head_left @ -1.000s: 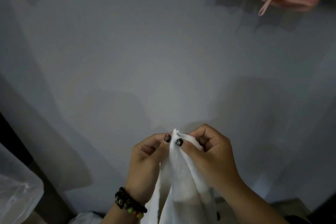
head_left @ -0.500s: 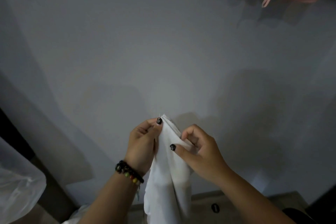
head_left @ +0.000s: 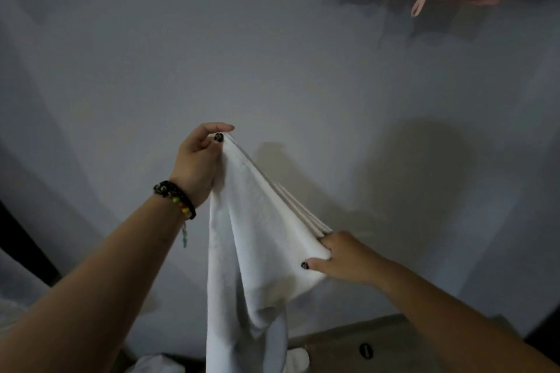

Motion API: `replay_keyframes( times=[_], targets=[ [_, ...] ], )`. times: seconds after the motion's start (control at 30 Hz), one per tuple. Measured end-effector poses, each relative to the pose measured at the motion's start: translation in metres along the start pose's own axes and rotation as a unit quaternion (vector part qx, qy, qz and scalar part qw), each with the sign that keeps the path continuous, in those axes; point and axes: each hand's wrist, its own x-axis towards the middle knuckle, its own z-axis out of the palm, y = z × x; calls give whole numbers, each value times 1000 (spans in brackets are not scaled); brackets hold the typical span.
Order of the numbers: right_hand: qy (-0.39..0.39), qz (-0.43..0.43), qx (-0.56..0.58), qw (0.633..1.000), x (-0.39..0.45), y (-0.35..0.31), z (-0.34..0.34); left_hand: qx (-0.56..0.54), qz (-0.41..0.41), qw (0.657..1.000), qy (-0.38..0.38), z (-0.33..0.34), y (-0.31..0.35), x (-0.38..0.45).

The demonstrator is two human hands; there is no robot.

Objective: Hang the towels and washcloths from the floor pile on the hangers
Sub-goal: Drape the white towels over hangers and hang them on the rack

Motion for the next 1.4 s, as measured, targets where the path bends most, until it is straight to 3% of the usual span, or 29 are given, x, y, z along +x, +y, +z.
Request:
replay_keyframes(
  times=[0.1, 0.2, 0.4, 0.63, 0.83, 0.93, 0.97, 1.0, 1.1, 1.13, 1.17, 1.27, 1.33, 1.4],
  targets=[
    [15, -49, -187, 981, 18, -1, -40, 14, -1, 1000, 25, -15, -3, 3],
    [44, -62, -300, 951, 34, -4, -88, 95, 31, 995, 27, -30, -9, -2],
    [99, -74, -421, 899, 59, -24, -150, 250, 141, 955, -79, -57, -17, -13],
    [99, -85, -492, 861, 68, -38, -193, 295, 124, 934, -161, -42, -30, -29],
    [66, -74, -594, 798, 54, -33, -215, 406, 174, 868, -228, 2, -30, -33],
    [49, -77, -639, 764, 48, -27, -215, 540, 118, 778, -298, 29, -30, -23],
    [48, -77, -643, 760, 46, -26, -214, 562, 98, 764, -301, 36, -29, -21],
    [51, -73, -649, 755, 43, -24, -213, 559, 77, 774, -286, 42, -27, -16],
    [99, -36, -667, 738, 31, -19, -219, 451, 50, 879, -146, 56, -25, -3],
    [117, -29, -671, 732, 28, -18, -220, 435, 56, 890, -125, 62, -23, -2],
    [123, -17, -676, 726, 25, -17, -220, 447, 63, 880, -147, 69, -20, -2],
    [102, -30, -678, 727, 23, -5, -214, 559, 111, 788, -234, 72, -14, 2],
    [110, -76, -693, 709, 24, 9, -216, 575, 127, 780, -211, 59, -9, 19],
    [143, -124, -662, 725, 19, 15, -218, 566, 137, 797, -161, 48, -3, 35]
  ],
)
